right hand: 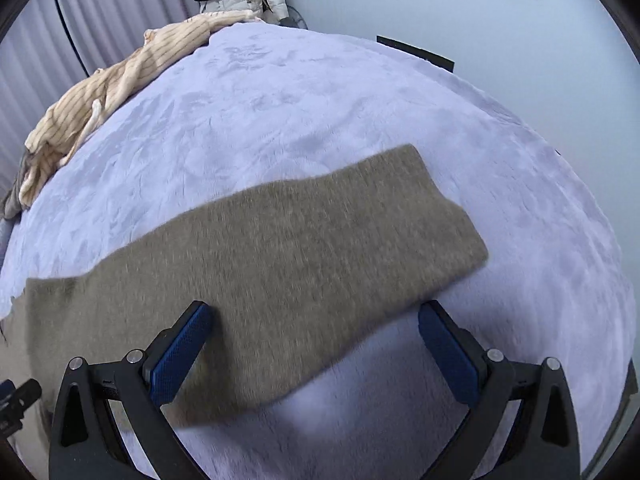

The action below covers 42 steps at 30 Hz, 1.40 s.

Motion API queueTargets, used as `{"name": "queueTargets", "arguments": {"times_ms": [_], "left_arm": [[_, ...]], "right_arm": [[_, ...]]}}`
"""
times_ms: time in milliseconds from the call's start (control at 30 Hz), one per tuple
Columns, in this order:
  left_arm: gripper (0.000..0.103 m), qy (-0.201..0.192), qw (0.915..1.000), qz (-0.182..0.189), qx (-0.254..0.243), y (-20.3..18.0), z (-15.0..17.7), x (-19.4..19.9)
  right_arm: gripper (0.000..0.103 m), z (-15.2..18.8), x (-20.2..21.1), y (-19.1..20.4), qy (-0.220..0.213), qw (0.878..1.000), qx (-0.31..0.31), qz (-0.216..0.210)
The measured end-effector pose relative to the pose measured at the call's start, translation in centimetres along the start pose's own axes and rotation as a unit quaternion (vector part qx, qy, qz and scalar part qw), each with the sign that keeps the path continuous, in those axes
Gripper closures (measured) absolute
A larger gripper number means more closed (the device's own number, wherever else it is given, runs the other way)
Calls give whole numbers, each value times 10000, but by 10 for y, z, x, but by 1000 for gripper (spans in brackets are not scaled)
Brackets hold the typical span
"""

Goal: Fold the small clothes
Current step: 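Grasp the sweater's sleeve cuff with the right gripper and lift it, then fold the held sleeve across the sweater body and open the right gripper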

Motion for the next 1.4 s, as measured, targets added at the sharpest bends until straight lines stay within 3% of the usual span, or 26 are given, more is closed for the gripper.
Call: {"name": "queueTargets", "arguments": {"times_ms": [67,133,167,233,267,400,500,600,700,800,900,1133,1400], "left_arm": [[0,-12,10000,-10,11,3,-3,-4],[0,-66,9999,8,102,10,-7,-7],[0,-88,9997,40,202,15,-10,-8],[0,-85,9988,136,464,25,-14,-13],[0,-67,9984,150,549,30,-16,-15],[0,-89,9974,80,717,43,-20,-18],[0,17,9979,20,652,39,-23,-28],[0,386,9991,-41,141,19,-19,-52],[0,312,9993,-194,-30,17,-22,-48],[0,166,9997,118,163,21,-19,-31],[0,-29,9999,103,64,26,-11,-14],[0,-238,9996,133,-56,46,22,4],[0,-388,9989,275,48,80,66,15]], "right_arm": [[7,-10,-4,7,-62,9996,-71,-271],[40,-18,-6,11,-132,9990,-59,-431],[50,-20,-7,12,-120,9988,-31,-465],[93,-21,-5,15,-71,9978,-18,-665],[96,-20,-3,17,-41,9967,-49,-803],[97,-24,26,12,-484,9928,-120,-1093],[97,-27,47,0,-807,9909,-276,-1039],[97,-23,41,-5,-693,9927,-303,-942],[97,-18,31,-7,-543,9952,-242,-776],[97,-20,46,-6,-665,9940,-234,-842],[97,-25,65,1,-816,9928,-147,-864],[97,-19,108,48,-1017,9906,175,-899],[97,14,141,127,-1051,9871,618,-1040]]}}
Point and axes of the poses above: each gripper's, at about its wrist camera, not at the fingertips, and x roughly against the way its jaws point, y to its left, z to its underside, the point moved 10 cm from there along -x, roughly the way its jaws point, and after that the axes turned 14 degrees about -x, right-handed, at the moved point
